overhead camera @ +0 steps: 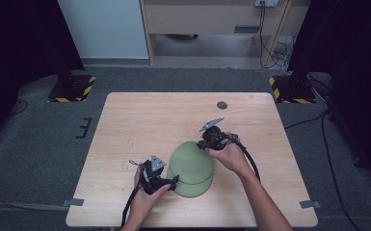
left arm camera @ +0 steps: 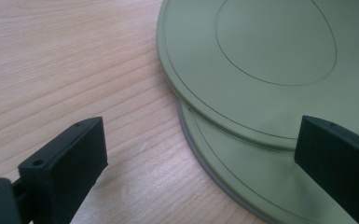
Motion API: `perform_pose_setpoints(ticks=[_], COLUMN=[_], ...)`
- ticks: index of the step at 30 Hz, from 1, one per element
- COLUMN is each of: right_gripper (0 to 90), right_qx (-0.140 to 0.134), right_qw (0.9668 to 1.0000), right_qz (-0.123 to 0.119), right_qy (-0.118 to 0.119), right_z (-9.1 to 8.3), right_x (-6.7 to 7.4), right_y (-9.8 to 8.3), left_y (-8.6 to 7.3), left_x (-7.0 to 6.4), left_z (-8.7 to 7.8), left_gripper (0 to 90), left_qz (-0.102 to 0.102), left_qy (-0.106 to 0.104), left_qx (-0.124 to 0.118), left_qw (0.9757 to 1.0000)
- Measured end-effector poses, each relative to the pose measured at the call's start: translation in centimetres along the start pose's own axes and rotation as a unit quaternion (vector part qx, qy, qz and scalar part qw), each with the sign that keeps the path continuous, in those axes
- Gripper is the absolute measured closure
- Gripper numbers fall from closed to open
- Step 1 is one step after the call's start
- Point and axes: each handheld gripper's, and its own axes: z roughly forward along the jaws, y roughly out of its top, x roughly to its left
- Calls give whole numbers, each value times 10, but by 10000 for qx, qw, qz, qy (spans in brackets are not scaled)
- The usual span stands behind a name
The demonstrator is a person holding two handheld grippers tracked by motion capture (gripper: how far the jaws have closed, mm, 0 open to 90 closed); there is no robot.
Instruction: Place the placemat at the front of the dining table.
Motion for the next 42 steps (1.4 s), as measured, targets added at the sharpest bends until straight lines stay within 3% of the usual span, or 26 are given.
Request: perform_pose_setpoints(ticks=[4, 23, 42], right_gripper=[840, 836, 836], right_qx=[-7, -93, -167], right_qw=[10000, 9999, 9997], right_qz=[13, 64, 84], right_qy=[-9, -95, -147], right_z=[0, -5, -4], right_x=[0, -7, -6], right_y=[0, -1, 3], left_y=[1, 1, -1], left_x=[6, 48, 65], left_z=[-4, -20, -22], left_gripper=[19, 24, 27], left_qz=[2, -404, -487], left_qy=[40, 303, 471], left_qx=[-41, -175, -121], left_qw=[10000, 9986, 9976])
